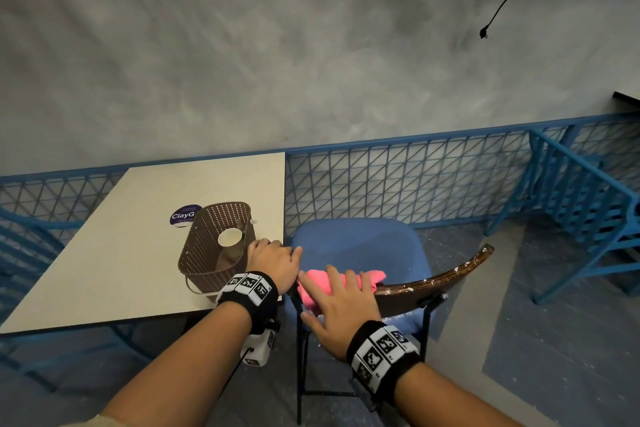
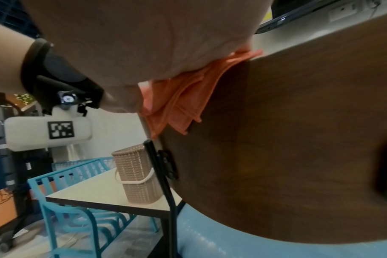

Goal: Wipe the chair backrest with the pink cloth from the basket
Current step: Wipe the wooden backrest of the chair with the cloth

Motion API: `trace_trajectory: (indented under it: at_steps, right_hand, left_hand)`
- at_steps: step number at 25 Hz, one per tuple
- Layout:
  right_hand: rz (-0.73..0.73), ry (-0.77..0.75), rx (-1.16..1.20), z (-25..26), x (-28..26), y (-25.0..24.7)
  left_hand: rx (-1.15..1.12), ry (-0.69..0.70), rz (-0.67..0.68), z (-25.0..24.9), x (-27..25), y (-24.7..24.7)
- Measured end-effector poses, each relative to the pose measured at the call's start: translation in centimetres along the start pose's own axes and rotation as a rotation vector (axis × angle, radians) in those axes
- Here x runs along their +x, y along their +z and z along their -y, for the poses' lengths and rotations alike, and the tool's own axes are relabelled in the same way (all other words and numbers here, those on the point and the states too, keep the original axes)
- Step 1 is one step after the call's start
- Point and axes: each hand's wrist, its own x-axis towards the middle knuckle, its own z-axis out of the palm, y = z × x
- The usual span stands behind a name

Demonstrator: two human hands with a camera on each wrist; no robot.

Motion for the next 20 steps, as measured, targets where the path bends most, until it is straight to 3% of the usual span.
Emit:
trace_trajectory:
  at_steps: [7,14,20]
  right_hand:
    - [-0.004,-0.007,0.007,-5.7,-3.6,-0.5]
    - [0.005,0.015,0.016,-1.4,-1.7,-0.1]
    - [-0.023,0.002,0.007,-7.4,-4.6,-0.2]
  left_hand:
    - [0.031,-0.026,0.015,-0.4,-0.4,-0.7]
    - [0.053,-0.036,0.029,-0.7,-0.7,-1.1]
    - [0.027,-0.038,0.050,-0.7,-0.8,-1.3]
